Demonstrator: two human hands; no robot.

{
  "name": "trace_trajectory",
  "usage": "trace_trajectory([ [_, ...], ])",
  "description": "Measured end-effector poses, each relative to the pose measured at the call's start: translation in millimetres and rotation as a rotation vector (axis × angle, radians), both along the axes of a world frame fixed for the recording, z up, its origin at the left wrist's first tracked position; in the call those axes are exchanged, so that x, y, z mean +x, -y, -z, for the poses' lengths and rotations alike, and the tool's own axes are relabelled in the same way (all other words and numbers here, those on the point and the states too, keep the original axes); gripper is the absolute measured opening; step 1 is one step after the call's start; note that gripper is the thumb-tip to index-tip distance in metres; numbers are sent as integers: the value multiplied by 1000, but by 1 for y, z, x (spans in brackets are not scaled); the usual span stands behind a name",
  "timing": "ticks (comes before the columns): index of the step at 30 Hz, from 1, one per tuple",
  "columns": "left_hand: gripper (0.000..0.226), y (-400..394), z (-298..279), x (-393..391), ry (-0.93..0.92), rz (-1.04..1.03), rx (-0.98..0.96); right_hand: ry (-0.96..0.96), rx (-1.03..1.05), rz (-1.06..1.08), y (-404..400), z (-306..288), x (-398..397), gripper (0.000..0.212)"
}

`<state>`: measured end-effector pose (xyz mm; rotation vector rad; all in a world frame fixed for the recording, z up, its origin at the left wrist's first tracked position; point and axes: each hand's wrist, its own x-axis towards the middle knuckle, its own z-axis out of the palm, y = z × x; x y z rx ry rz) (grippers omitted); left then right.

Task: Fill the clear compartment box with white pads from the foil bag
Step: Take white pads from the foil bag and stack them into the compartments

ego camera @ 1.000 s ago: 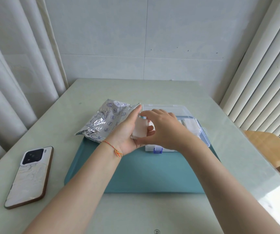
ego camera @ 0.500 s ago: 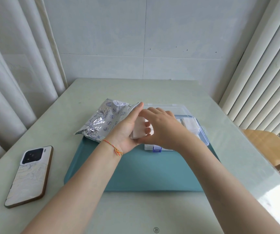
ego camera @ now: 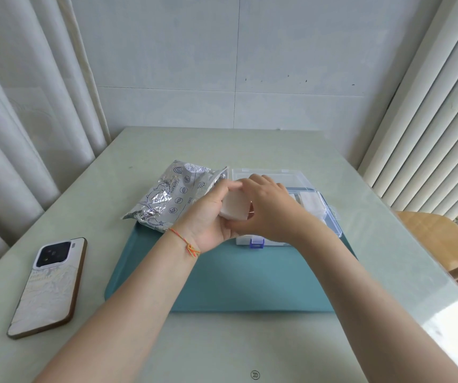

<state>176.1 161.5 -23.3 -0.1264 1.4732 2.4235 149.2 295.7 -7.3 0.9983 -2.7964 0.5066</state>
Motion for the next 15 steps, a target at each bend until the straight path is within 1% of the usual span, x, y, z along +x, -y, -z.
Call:
trace_trajectory([
  [1,17,1,2,-1,-28,14,-18,39,-10,-9,-1,-1,-1,61],
  [3,24,1,3,0,-71,52,-61,207,-87,-29,-7,-5,-3,69],
  [4,29,1,1,1,-90,67,-83,304,-154,-37,-10,-6,-3,68],
  [5,32,2,1,2,-116,75,-118,377,-228,-46,-14,-8,-5,63],
  [6,32,2,1,2,-133,69,-150,427,-301,-54,-18,-8,-6,53],
  [8,22,4,3,1,-194,78,-218,483,-434,-61,-23,-11,-7,30],
  [9,25,5,4,1,-220,89,-258,489,-466,-64,-24,-13,-6,20],
  [10,27,5,5,0,-236,106,-293,484,-470,-64,-24,-14,-5,16],
  [12,25,3,3,1,-273,148,-333,484,-455,-68,-24,-16,-3,14],
  [15,22,-1,-1,1,-261,157,-313,513,-471,-56,-26,-18,-5,10],
])
